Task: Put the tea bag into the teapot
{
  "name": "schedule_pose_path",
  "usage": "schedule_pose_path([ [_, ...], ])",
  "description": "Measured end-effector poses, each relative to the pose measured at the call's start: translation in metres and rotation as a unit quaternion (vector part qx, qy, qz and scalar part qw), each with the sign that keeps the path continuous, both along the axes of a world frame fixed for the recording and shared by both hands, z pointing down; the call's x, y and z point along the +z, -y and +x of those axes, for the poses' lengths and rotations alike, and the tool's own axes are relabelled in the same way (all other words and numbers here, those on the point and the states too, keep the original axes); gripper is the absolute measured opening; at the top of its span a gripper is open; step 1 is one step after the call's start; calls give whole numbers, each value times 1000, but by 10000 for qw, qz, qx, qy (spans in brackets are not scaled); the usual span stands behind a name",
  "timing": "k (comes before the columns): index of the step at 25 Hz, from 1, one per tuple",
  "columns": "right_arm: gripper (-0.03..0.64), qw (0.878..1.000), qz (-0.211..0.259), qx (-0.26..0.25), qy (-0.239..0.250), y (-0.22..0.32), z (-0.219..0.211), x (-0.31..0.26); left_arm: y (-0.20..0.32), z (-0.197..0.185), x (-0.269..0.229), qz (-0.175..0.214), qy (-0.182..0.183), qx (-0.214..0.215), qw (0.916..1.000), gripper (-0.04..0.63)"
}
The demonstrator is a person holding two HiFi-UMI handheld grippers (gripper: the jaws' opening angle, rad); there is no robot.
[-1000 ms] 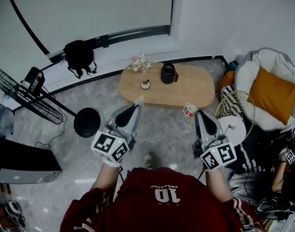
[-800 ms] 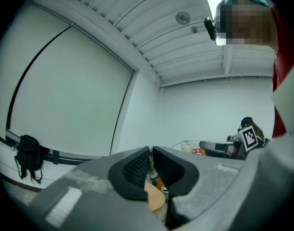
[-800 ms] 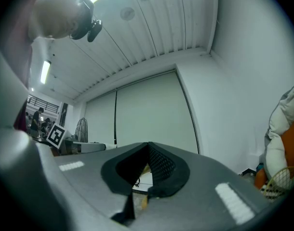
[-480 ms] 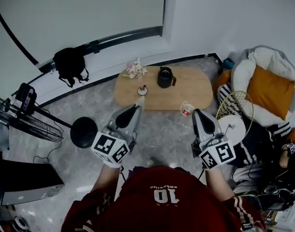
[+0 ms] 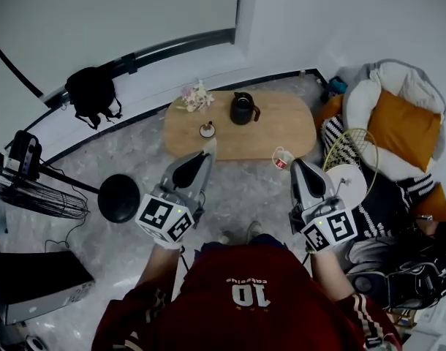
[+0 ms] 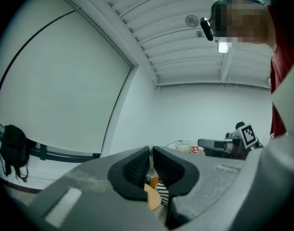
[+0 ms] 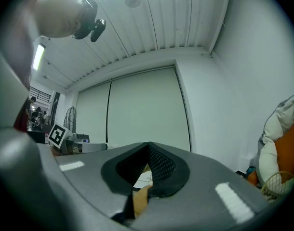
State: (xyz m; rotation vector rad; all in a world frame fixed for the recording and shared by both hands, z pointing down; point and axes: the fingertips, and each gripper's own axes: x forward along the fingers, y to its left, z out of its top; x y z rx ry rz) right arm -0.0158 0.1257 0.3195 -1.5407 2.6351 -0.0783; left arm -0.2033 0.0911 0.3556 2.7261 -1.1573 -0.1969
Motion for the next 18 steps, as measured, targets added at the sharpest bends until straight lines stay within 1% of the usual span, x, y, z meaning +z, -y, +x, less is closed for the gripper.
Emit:
schedule_pose_path([
  [3, -2, 10000, 12, -8, 3, 5, 2, 2, 4, 4, 3, -38, -36, 35, 10000, 29],
  [9, -2, 9999, 17, -96, 86, 31, 9, 8, 22, 13, 11, -109, 30, -27, 9999, 29],
  [13, -2, 9997, 53, -198, 151, 60, 14, 8, 42, 18, 9, -160, 108, -112, 9997, 29],
  [18, -2, 9993, 76, -255, 244, 107, 20, 10, 78, 26, 3, -90, 208, -44, 9997, 29],
])
